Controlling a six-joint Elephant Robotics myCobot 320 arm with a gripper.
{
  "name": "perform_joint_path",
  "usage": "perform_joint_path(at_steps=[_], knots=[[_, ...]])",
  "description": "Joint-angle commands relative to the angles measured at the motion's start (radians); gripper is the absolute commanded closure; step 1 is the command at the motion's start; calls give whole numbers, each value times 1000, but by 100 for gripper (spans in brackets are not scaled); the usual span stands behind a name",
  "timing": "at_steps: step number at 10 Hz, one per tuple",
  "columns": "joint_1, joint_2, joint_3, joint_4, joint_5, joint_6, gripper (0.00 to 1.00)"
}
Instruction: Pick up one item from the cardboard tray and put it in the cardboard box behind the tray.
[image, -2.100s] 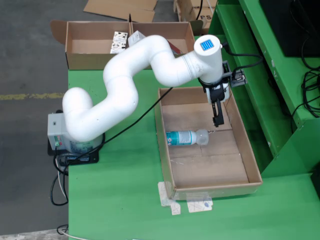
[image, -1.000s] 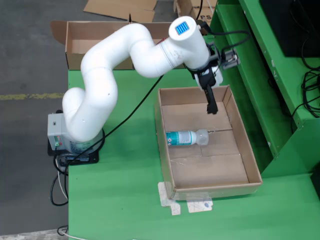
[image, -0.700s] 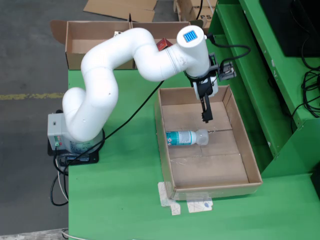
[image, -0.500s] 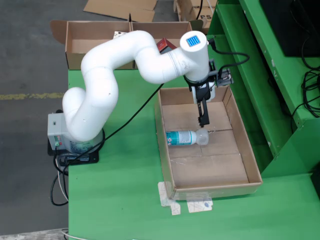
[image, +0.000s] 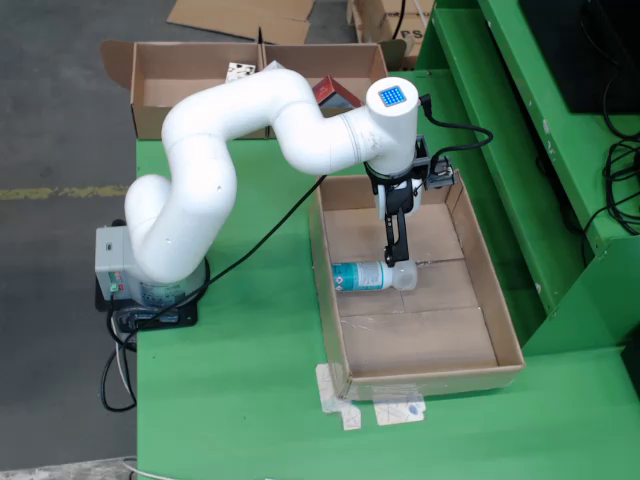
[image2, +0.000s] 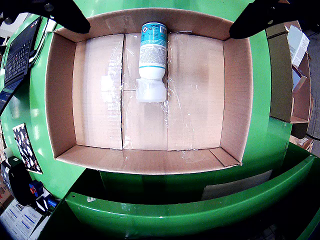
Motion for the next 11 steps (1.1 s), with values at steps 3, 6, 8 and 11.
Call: perform_joint_path(at_steps=[3,6,8,11], knots=[[-5,16,36,15,3,-2,0],[-2,15,3,55,-2,9,0],[-1,-72,66,51,4,2,0],[2,-132,72,97,4,8,0]])
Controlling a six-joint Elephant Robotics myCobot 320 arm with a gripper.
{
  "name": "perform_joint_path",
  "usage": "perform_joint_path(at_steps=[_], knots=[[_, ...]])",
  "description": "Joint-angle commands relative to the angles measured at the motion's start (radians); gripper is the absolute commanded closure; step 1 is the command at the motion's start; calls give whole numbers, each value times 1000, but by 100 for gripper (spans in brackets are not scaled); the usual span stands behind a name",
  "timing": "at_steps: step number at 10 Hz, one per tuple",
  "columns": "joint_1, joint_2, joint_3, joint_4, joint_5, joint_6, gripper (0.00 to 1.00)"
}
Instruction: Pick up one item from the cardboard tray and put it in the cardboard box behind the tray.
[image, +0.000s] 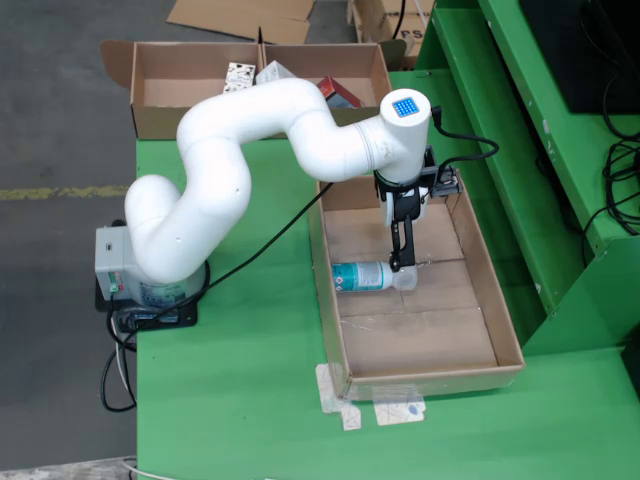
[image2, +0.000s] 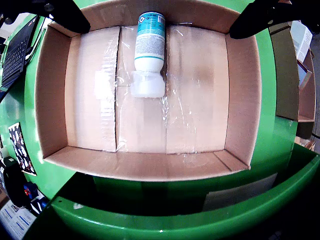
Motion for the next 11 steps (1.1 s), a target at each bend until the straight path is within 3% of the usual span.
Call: perform_joint_path(at_steps=[1,11], knots=[[0,21,-35,84,2,5,0],[-8,-29,-149,240,15,9,0]])
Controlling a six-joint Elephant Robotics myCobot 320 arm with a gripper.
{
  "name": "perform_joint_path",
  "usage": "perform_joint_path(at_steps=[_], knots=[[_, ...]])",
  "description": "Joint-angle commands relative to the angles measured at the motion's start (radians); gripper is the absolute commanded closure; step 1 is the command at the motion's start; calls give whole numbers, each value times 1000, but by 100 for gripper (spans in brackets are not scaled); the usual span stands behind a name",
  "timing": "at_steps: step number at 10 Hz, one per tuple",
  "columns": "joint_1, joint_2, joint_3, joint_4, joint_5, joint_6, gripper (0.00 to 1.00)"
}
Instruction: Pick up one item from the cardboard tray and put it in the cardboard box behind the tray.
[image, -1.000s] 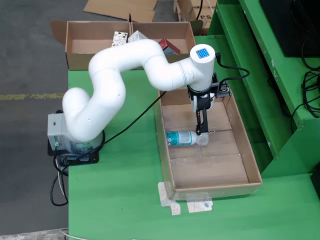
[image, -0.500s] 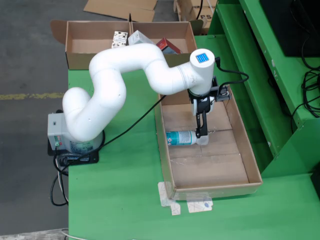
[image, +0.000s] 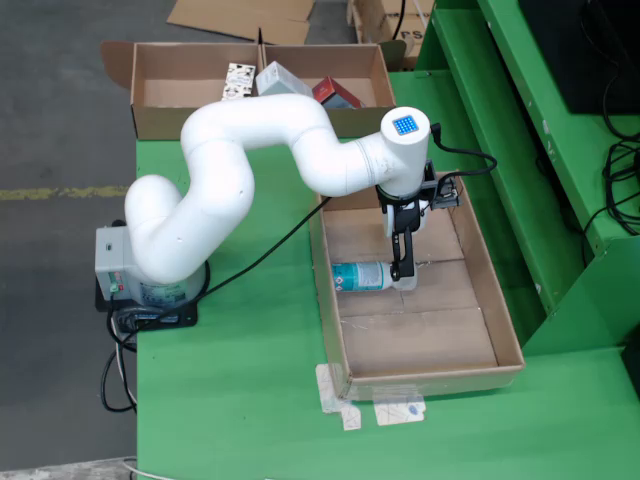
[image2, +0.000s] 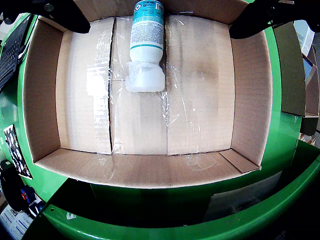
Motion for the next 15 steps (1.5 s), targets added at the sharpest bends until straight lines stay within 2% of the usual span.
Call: perform_joint_path(at_steps=[1,6,15], knots=[[0,21,-32,65,9,1,0],[0,-4,-107,175,0,12,0],[-4,-118,-75,231,7,18,0]])
